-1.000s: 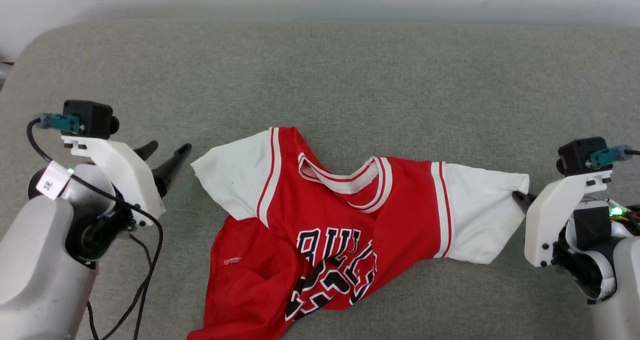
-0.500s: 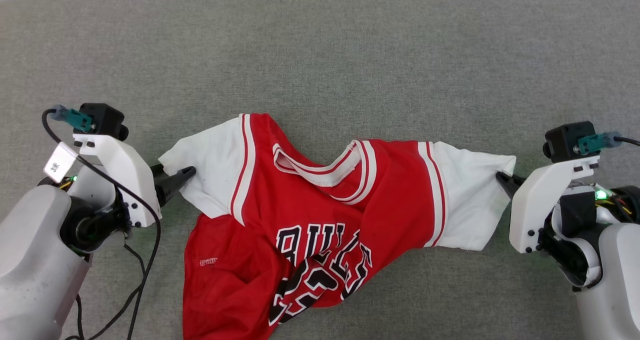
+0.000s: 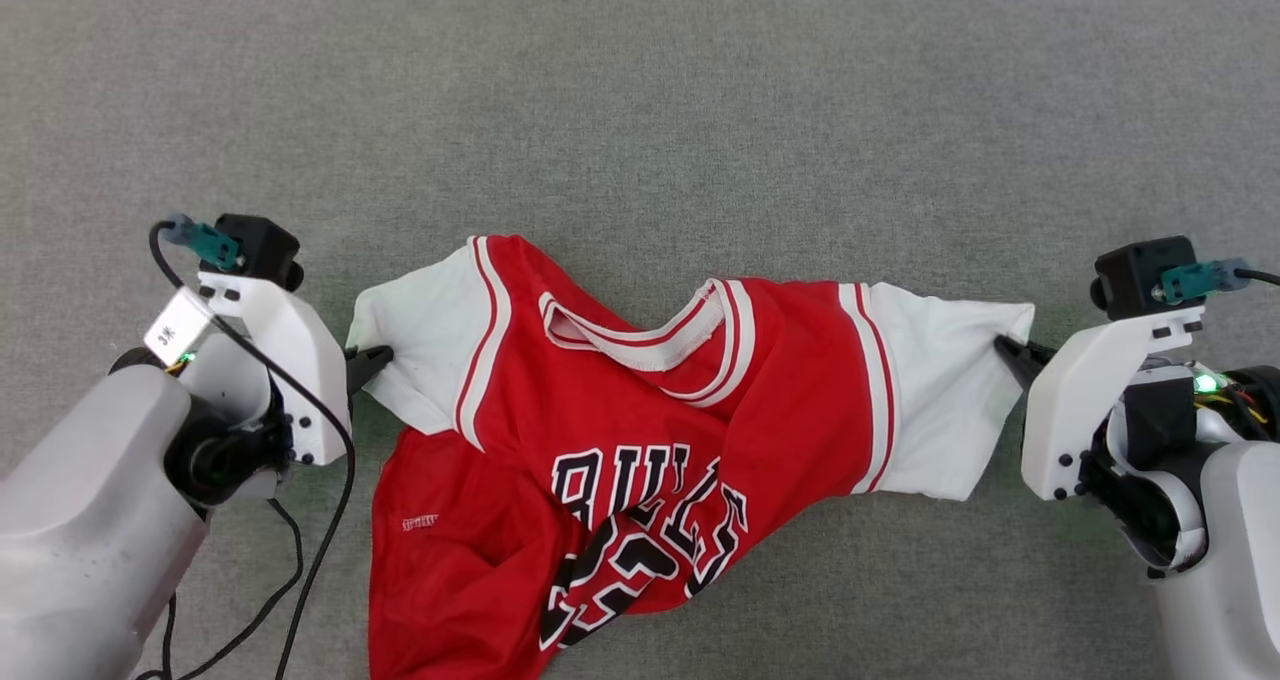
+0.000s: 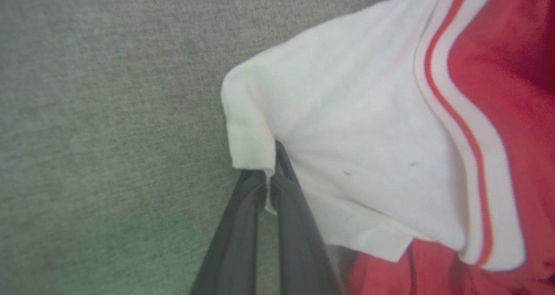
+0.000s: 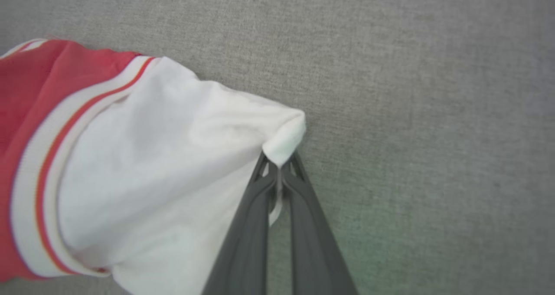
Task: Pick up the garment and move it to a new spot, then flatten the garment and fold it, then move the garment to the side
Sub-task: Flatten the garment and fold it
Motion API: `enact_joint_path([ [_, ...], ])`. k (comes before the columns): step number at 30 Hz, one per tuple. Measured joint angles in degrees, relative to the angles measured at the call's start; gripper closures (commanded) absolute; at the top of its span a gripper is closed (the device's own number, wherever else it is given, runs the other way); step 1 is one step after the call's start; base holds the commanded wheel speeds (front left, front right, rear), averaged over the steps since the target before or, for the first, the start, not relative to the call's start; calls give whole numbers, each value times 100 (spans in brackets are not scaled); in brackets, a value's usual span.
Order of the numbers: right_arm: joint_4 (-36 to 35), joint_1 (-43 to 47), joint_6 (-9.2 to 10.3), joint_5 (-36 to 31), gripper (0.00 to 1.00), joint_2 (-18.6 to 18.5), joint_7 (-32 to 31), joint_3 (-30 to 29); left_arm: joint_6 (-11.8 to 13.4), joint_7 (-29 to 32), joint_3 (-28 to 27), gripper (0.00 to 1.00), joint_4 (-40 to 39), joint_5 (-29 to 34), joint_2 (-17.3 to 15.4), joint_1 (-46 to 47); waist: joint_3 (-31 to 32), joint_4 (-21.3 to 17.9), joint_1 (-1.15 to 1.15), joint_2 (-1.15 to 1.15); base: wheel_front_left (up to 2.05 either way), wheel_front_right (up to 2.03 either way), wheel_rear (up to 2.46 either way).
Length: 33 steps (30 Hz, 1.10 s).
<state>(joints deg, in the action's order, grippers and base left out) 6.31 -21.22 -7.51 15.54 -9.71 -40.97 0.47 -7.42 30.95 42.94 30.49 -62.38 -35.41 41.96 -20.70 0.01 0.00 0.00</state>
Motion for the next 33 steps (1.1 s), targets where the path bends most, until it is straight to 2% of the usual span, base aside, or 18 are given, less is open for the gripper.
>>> enact_joint_path([
  [6,-77,-116,0,-142,100,-131,523,-54,-14,-901,259,100,321,369,44,231,225,67,1,0,0,0,0],
  [11,-5,-343,0,-204,100,-311,886,-47,-12,-1716,127,100,500,487,8,630,503,148,1,0,0,0,0],
  [19,381,-1074,0,-271,100,-506,977,14,-1,-2544,-69,100,1094,751,79,1284,990,233,1,0,0,0,0],
  [24,815,-2006,0,-252,100,-502,1127,-66,114,-2911,-271,100,1486,837,191,1940,1144,189,0,0,0,0,0],
  [28,1209,-2899,0,-320,100,-430,1345,-100,113,-3075,-357,100,1791,915,316,2580,1018,173,0,0,0,0,0],
  [33,1674,-4286,0,-665,100,-266,1837,-208,164,-3591,-452,100,2062,1195,338,3621,714,129,1,0,0,0,0],
])
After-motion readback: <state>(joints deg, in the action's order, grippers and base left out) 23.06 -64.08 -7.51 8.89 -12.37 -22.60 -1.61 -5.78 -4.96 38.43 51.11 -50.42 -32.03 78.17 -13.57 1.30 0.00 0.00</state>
